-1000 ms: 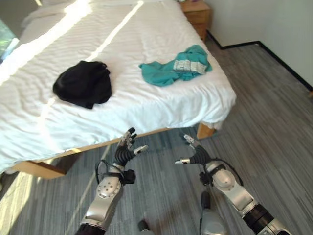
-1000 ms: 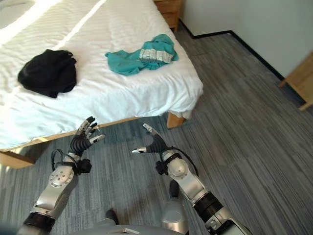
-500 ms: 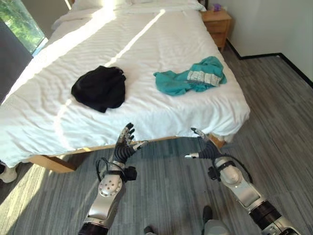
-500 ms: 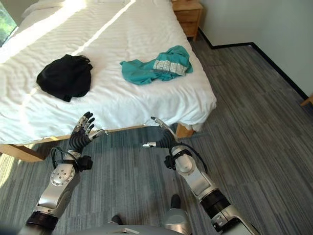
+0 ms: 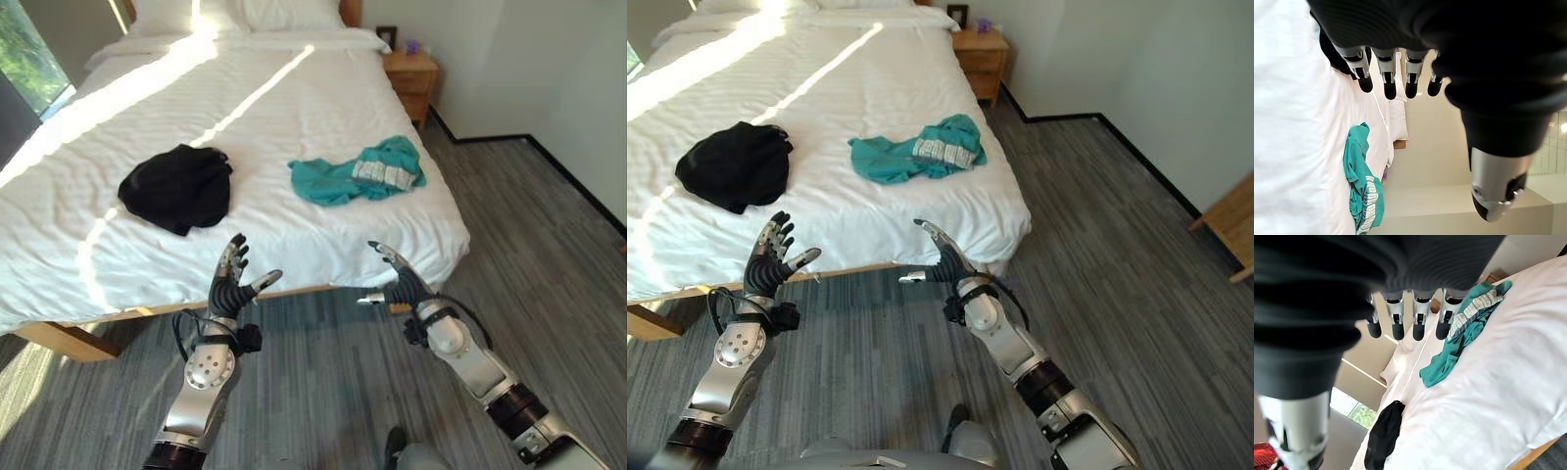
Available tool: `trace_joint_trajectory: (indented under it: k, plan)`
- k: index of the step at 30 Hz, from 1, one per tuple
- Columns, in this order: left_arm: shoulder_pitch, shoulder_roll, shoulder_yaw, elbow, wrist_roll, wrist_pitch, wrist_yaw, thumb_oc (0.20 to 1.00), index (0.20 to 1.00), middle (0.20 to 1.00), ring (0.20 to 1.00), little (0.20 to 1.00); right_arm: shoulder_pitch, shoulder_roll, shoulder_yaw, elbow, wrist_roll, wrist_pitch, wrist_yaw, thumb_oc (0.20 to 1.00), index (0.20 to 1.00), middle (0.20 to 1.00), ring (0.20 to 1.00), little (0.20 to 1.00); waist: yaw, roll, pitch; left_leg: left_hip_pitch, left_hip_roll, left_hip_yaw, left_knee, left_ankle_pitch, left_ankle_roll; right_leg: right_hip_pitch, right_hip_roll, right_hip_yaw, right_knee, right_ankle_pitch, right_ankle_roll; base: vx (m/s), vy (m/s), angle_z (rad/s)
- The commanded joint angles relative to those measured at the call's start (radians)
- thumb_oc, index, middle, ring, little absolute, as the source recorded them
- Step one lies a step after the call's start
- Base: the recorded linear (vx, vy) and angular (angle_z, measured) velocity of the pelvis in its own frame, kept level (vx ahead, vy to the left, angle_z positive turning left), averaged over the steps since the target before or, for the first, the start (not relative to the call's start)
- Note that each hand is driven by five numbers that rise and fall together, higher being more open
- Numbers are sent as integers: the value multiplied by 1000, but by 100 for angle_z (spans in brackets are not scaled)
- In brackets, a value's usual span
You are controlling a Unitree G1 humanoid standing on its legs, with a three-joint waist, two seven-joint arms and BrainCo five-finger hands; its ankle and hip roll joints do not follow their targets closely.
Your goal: Pick up bed clothes into laundry basket.
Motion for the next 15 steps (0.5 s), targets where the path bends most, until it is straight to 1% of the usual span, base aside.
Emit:
trace_joint_trajectory:
  k: [1,2,3,4,5,6,7,8,9,10,11,13,14,15]
  plan:
    - [-26,59,57,-87,38,-60,8,1000,1000,1000,1000,1000,-13,29,6,-90,-9,-52,-13,1000,1000,1000,1000,1000,41,27,28,-29,8,81,-233,9,77,220,62,-56,-104,-110,62,474,245,-76]
    - [-24,58,57,-87,38,-60,9,1000,1000,1000,1000,1000,-12,28,8,-89,-9,-53,-13,1000,1000,1000,1000,1000,42,23,26,-7,-2,89,-275,31,75,221,58,-54,-104,-110,62,494,249,-47]
    - [-23,65,71,-91,37,-61,12,1000,1000,1000,1000,1000,-6,27,1,-84,1,-55,-13,1000,1000,1000,1000,1000,54,29,27,-16,26,124,-364,82,68,252,54,-60,-104,-127,68,423,179,-13]
    - [-16,70,81,-97,26,-54,16,1000,1000,1000,1000,1000,-14,27,1,-74,-12,-44,-12,1000,1000,1000,1000,1000,55,49,8,24,62,208,-445,104,80,272,60,-105,-70,-146,75,505,255,-43]
    - [-14,81,90,-117,27,-47,21,1000,1000,1000,1000,1000,-20,37,3,-91,-34,-45,-23,1000,1000,1000,1000,1000,50,55,4,83,43,228,-483,127,91,268,52,-111,22,-143,83,411,271,-66]
    - [-25,87,90,-121,31,-38,32,1000,1000,1000,1000,1000,-34,47,11,-103,-59,-45,-25,1000,1000,1000,1000,1000,42,60,8,122,17,246,-489,110,116,234,24,-124,172,-109,102,149,162,-46]
    - [-26,87,91,-121,31,-37,32,1000,1000,1000,1000,1000,-36,48,12,-103,-60,-45,-25,1000,1000,1000,1000,1000,46,60,9,121,17,251,-490,112,118,225,21,-119,183,-110,103,141,180,-4]
    - [-45,89,86,-115,29,-45,46,1000,1000,1000,1000,1000,-56,62,13,-94,-62,-44,-30,1000,1000,1000,1000,1000,32,70,25,165,2,257,-499,90,134,132,-30,-122,354,-47,138,147,174,-5]
    - [-69,89,64,-107,37,-49,64,1000,1000,1000,1000,1000,-72,80,21,-86,-59,-39,-28,1000,1000,1000,1000,1000,3,79,54,206,12,259,-505,76,140,60,-75,-124,513,27,173,185,226,-14]
    - [-86,88,53,-99,40,-57,73,1000,1000,1000,1000,1000,-79,92,23,-78,-56,-40,-36,1000,1000,1000,1000,1000,-10,93,66,220,27,260,-518,77,142,-1,-87,-105,603,47,169,286,167,10]
    - [-90,87,55,-91,43,-66,69,1000,1000,1000,1000,1000,-78,89,17,-92,-60,-46,-46,1000,1000,1000,1000,1000,-25,100,61,245,29,255,-523,54,139,-66,-103,-94,633,27,158,312,67,46]
    - [-86,91,61,-93,33,-68,58,1000,1000,1000,1000,1000,-78,90,17,-110,-60,-52,-47,1000,1000,1000,1000,1000,-40,94,49,263,28,256,-523,34,126,-85,-150,-111,541,5,142,294,-55,47]
    - [-85,91,62,-94,32,-68,57,1000,1000,1000,1000,1000,-78,91,18,-110,-60,-52,-47,1000,1000,1000,1000,1000,-43,94,47,263,28,254,-523,33,125,-81,-149,-114,537,4,142,217,-114,27]
    - [-84,92,59,-99,25,-71,53,1000,1000,1000,1000,1000,-84,92,19,-118,-53,-54,-43,1000,1000,1000,1000,1000,-49,88,39,264,28,242,-523,28,113,-87,-164,-117,460,-4,135,241,-144,27]
